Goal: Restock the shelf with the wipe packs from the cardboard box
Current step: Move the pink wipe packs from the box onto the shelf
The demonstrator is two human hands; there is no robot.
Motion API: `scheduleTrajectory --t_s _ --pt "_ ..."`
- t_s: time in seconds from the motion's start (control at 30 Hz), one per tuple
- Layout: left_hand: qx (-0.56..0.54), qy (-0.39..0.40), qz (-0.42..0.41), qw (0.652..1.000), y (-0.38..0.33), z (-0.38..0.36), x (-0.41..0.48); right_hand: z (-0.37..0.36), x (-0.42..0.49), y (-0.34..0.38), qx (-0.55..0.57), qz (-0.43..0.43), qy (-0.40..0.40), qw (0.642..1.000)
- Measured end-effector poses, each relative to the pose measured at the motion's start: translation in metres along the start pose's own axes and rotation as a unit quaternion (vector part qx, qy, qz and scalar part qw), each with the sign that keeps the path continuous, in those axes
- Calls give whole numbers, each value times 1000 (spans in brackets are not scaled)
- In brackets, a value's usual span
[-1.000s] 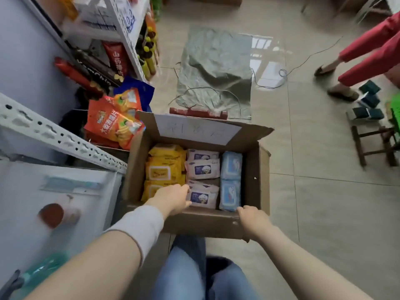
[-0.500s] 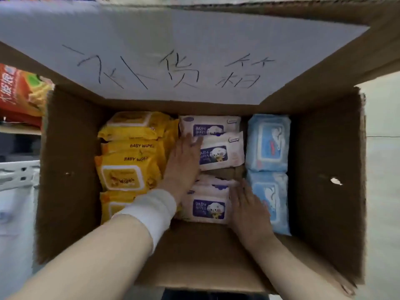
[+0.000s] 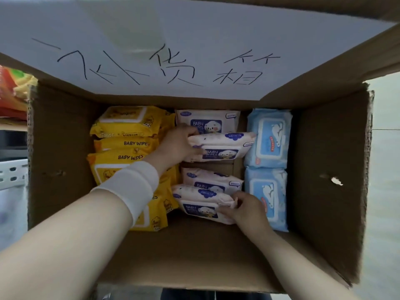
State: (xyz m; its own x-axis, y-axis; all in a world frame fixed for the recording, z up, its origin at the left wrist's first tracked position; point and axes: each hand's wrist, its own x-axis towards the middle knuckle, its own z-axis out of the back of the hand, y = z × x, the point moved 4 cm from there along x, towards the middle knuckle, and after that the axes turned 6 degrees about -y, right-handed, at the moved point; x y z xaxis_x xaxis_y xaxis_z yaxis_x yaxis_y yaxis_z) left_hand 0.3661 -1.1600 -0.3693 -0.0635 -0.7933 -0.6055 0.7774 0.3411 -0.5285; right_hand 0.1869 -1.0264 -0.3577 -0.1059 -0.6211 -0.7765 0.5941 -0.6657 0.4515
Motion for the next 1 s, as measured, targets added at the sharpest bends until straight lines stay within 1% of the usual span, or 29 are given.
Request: scheduleTrajectory --t_s 0.03,0.07,0.13,0.2,0.23,0.33,0.4,0.47,0.5,0.53,0.6,0.67,0.73,0.77,0.83,0.9,1.0 --pt "-52 -7 16 998 -2 3 -2 -2 -2 -5 81 -43 -11 996" --pt "-98 -12 30 995 -3 5 -4 -5 -3 -8 138 -73 -10 988" --pt "-163 -29 47 985 -4 6 -7 -13 -4 -11 162 -94 33 982" --pt "-229 -58 81 968 -2 3 -10 -21 -5 -14 115 -83 89 986" --pt "-264 -73 106 956 0 -1 -11 -24 -3 -16 79 -75 104 989" --pt "-349 -91 188 913 6 -17 -13 -26 3 -19 -7 -88 92 992" --pt "-416 -91 220 878 9 -26 -15 -25 6 -19 -19 -90 82 992" --pt "-452 -93 240 854 10 -30 -19 -22 7 -20 6 -77 95 992" --pt "-458 -94 250 848 10 -32 -20 -19 6 -21 30 -67 107 992" --pt "-449 -98 255 851 10 -33 -23 -15 4 -21 54 -55 116 990" --pt "-413 -121 240 870 3 -25 -30 -4 -7 -19 84 -36 113 989" --pt "-385 -162 203 886 -8 -5 -47 8 -23 -15 104 -30 87 990" --pt "-375 -191 157 894 -19 17 -69 25 -42 -13 131 -51 52 989" --pt "-370 -206 151 893 -24 29 -84 36 -52 -11 148 -62 38 986" --pt "-369 -244 175 880 -31 58 -127 58 -84 -3 172 -63 19 983" --pt "-408 -274 173 853 -36 83 -174 77 -119 2 193 -54 5 980" --pt "-436 -352 176 810 -37 116 -255 105 -168 13 212 -29 -15 977"
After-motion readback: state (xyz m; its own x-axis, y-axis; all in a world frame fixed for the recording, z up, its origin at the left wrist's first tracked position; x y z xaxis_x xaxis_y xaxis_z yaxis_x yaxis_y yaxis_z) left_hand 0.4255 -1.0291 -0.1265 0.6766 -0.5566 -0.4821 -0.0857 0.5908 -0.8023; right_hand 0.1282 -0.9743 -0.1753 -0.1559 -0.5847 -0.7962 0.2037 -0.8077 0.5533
